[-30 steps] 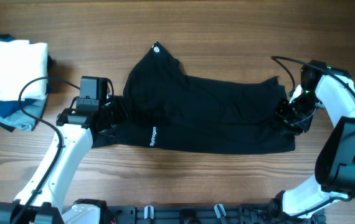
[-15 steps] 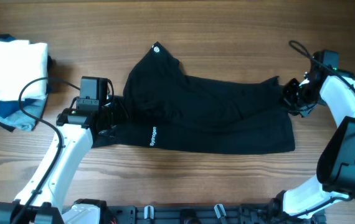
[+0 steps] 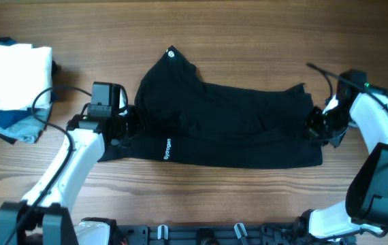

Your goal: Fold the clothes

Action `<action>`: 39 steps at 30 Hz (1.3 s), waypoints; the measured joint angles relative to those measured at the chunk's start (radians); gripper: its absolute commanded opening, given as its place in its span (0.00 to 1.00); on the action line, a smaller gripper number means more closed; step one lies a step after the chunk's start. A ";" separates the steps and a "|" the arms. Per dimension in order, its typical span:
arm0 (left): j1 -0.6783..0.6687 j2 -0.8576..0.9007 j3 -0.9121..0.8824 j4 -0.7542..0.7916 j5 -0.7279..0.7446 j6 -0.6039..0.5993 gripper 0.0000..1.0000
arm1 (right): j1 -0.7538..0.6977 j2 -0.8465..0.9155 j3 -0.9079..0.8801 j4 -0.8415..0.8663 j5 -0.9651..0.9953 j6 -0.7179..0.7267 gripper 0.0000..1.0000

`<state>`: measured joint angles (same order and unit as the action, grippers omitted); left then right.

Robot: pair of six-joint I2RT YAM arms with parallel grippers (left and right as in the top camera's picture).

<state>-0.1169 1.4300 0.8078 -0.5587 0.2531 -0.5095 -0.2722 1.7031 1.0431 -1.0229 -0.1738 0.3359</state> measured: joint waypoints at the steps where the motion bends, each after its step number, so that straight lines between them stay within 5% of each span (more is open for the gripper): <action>1: -0.005 0.022 0.000 0.017 0.005 0.000 0.60 | 0.000 -0.001 -0.034 0.030 0.000 -0.002 0.17; 5: -0.079 0.105 -0.001 0.130 0.010 0.000 0.57 | 0.000 -0.002 -0.154 0.143 0.000 -0.003 0.16; 9: -0.122 0.179 -0.001 0.206 0.010 0.000 0.04 | 0.000 -0.002 -0.158 0.150 0.000 -0.006 0.15; 13: -0.060 0.152 -0.002 0.277 0.015 0.003 0.04 | 0.000 -0.002 -0.158 0.165 0.026 0.018 0.10; 15: 0.003 0.092 -0.003 0.369 0.035 0.001 0.17 | 0.001 -0.003 -0.158 0.170 0.030 0.029 0.10; 17: 0.035 0.059 -0.001 0.423 0.058 -0.009 0.17 | 0.001 -0.004 -0.158 0.174 0.034 0.033 0.11; 18: 0.036 0.056 -0.001 0.428 0.068 -0.016 0.36 | 0.001 -0.004 -0.158 0.174 0.034 0.033 0.10; 19: 0.035 0.056 -0.001 0.428 0.072 -0.016 0.67 | 0.001 -0.004 -0.158 0.174 0.034 0.034 0.11; 27: 0.035 0.056 0.001 0.129 -0.033 0.012 0.56 | 0.001 -0.005 -0.158 0.179 0.040 0.033 0.11; 33: 0.035 0.104 0.001 0.127 -0.091 0.027 0.50 | 0.001 -0.005 -0.158 0.178 0.040 0.033 0.11; 39: 0.035 0.142 0.001 0.135 -0.043 0.043 0.16 | 0.001 -0.005 -0.158 0.178 0.040 0.033 0.11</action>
<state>-0.0822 1.5719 0.8089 -0.4232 0.2104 -0.4660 -0.2710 1.6978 0.8856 -0.8448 -0.1337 0.3687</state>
